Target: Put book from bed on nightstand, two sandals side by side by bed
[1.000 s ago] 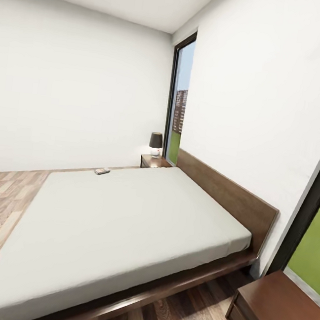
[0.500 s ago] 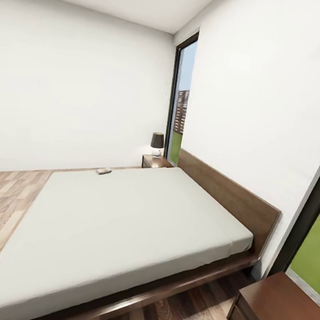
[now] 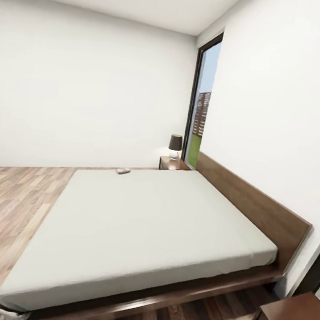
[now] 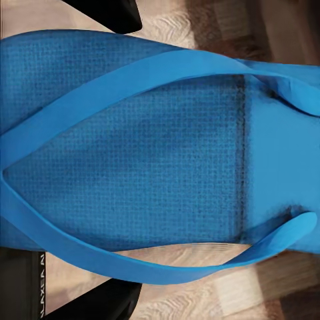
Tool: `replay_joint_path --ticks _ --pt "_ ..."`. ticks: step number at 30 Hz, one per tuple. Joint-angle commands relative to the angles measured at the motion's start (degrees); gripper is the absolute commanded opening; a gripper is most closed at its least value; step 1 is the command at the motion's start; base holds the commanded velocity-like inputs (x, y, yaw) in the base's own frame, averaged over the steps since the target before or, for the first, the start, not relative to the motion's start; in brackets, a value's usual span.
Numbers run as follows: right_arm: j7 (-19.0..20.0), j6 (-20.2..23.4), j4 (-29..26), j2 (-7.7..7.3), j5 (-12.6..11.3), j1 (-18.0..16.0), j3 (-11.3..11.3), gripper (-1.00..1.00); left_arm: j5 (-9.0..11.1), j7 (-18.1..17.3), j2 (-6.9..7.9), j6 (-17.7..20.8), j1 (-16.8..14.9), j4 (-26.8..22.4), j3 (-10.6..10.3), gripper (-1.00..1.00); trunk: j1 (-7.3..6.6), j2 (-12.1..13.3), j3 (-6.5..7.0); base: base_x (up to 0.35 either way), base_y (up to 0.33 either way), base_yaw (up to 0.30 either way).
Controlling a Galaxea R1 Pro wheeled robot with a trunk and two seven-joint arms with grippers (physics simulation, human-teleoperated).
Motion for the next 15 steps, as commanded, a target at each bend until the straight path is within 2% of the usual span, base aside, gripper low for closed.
replay_joint_path --ticks 1,15 --pt "-0.49 -0.10 0.03 -0.01 0.06 -0.04 0.38 -1.00 0.41 0.25 -0.02 -0.20 -0.06 0.07 -0.50 -1.00 0.01 -0.05 -0.08 0.000 0.000 0.289" --pt "-0.49 -0.10 0.04 0.00 0.00 -0.04 0.39 -1.00 0.41 0.26 -0.02 -0.20 -0.06 0.07 -0.50 -1.00 0.01 -0.05 -0.08 0.000 0.000 0.290"
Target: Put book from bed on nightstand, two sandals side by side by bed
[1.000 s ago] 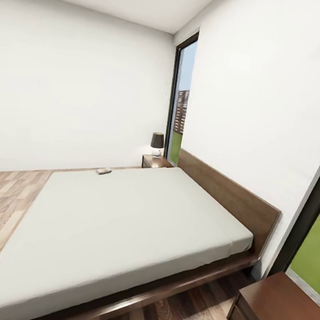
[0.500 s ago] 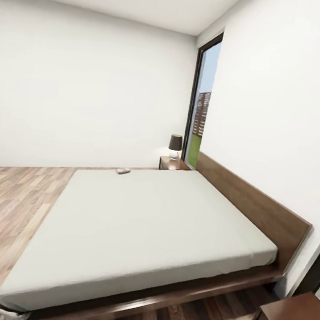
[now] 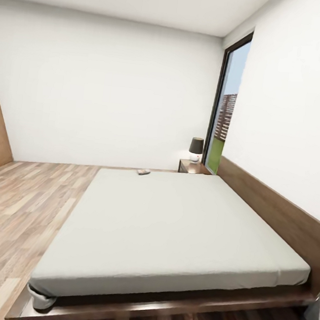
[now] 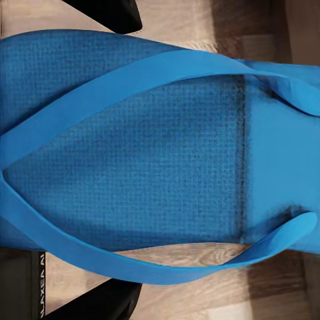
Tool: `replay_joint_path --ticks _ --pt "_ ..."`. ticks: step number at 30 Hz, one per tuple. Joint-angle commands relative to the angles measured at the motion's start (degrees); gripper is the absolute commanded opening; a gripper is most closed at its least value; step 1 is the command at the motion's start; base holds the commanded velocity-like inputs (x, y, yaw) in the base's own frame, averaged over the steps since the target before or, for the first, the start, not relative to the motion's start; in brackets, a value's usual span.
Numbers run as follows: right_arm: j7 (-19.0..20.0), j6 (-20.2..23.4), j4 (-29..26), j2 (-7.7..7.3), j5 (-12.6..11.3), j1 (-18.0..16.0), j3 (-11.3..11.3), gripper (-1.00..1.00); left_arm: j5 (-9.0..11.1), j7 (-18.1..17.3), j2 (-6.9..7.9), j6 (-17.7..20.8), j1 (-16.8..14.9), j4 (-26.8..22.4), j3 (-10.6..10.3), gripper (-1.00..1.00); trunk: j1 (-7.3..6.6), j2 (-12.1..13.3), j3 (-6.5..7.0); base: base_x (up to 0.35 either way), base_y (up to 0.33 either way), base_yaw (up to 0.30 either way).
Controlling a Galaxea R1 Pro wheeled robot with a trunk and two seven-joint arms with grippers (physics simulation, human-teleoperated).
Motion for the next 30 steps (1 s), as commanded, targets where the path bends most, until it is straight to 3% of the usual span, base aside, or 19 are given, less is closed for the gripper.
replay_joint_path --ticks 1,20,30 --pt "-0.49 -0.10 0.03 -0.02 0.05 -0.04 0.39 -1.00 0.41 0.25 -0.02 -0.20 -0.06 0.07 -0.50 -1.00 0.01 -0.05 -0.08 0.000 0.000 0.290" --pt "-0.49 -0.12 0.03 -0.01 0.05 -0.04 0.38 -1.00 0.54 0.24 -0.02 -0.29 -0.06 -0.01 -0.47 -1.00 0.01 -0.05 -0.08 0.000 0.000 0.285" --pt "-0.49 -0.17 0.03 -0.02 0.04 -0.04 0.32 -1.00 0.67 0.30 -0.02 -1.39 -0.06 0.00 -0.41 -1.00 0.01 -0.05 -0.08 0.000 0.000 0.055"
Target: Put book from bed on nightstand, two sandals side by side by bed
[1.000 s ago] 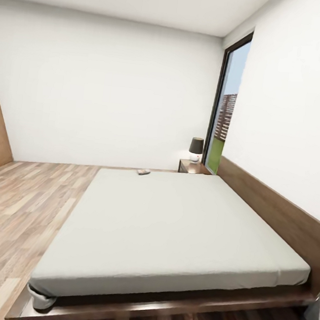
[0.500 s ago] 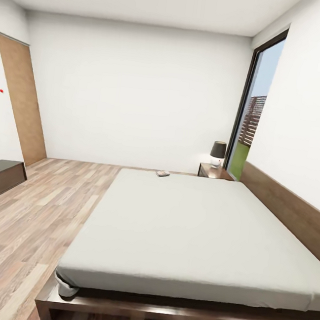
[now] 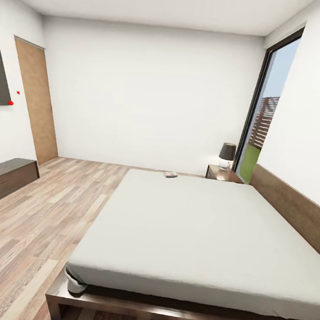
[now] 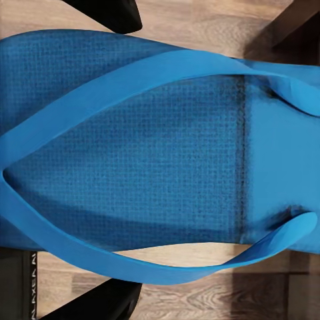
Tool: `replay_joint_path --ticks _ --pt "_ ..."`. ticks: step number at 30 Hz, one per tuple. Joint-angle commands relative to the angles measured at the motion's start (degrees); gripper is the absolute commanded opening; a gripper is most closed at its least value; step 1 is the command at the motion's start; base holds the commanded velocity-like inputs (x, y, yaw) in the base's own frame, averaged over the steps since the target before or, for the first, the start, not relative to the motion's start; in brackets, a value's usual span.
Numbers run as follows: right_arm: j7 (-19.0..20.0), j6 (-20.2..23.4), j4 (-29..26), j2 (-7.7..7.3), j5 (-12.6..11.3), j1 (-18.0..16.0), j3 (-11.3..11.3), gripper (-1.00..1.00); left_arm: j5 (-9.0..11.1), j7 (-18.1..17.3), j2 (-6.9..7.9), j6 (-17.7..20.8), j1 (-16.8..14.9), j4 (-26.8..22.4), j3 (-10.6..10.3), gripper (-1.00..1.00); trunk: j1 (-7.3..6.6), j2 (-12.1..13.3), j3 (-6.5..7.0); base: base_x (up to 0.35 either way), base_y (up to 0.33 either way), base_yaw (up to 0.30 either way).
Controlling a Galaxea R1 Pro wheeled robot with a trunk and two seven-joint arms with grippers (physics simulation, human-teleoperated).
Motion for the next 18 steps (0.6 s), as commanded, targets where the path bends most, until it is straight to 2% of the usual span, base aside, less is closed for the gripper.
replay_joint_path --ticks 1,8,18 --pt "-0.50 -0.11 0.06 -0.01 0.05 -0.05 0.38 -1.00 0.39 0.24 -0.01 -0.24 -0.05 0.04 -0.50 -1.00 0.01 -0.06 -0.08 0.000 0.000 0.006" --pt "-0.49 -0.10 0.06 -0.02 0.05 -0.05 0.37 -1.00 0.39 0.26 -0.01 -0.34 -0.05 0.04 -0.50 -1.00 0.01 -0.06 -0.08 0.000 0.000 0.002" --pt "-0.48 -0.08 0.06 -0.12 0.05 -0.05 0.36 -1.00 0.33 0.28 0.07 -0.33 -0.05 0.03 -0.41 -1.00 2.20 -4.07 -1.88 0.000 0.000 0.000"
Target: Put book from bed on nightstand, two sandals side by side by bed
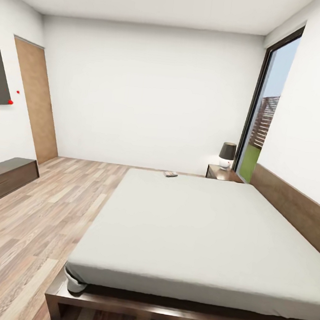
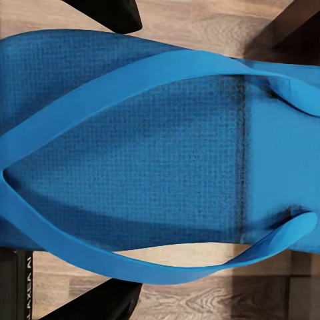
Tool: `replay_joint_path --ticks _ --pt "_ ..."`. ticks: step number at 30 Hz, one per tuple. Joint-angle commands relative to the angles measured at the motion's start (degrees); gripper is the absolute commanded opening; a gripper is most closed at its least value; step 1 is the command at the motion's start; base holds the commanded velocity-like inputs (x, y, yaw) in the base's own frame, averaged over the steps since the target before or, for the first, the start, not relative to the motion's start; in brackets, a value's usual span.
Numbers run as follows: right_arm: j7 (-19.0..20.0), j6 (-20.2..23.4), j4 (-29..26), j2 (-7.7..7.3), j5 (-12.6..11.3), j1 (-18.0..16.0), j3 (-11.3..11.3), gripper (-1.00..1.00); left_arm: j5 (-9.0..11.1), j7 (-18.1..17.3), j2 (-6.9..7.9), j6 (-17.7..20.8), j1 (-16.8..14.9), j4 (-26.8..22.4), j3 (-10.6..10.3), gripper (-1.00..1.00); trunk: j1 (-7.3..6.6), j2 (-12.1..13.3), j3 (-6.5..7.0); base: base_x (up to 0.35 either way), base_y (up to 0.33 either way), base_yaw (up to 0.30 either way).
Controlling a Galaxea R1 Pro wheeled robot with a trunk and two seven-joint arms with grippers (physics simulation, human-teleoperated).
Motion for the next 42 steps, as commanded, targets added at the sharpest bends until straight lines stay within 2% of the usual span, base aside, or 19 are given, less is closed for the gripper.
replay_joint_path --ticks 1,42 --pt "-0.51 -0.11 0.06 -0.11 0.05 -0.05 0.41 -1.00 0.32 0.25 0.00 -0.20 -0.05 0.04 -0.52 -1.00 0.23 -0.47 -0.26 0.000 0.000 0.000" --pt "-0.43 -0.14 0.06 -0.23 0.06 -0.05 0.48 -1.00 0.17 0.23 0.01 -0.28 -0.05 0.04 -0.59 -1.00 9.24 -16.91 -7.62 0.000 0.000 0.000"
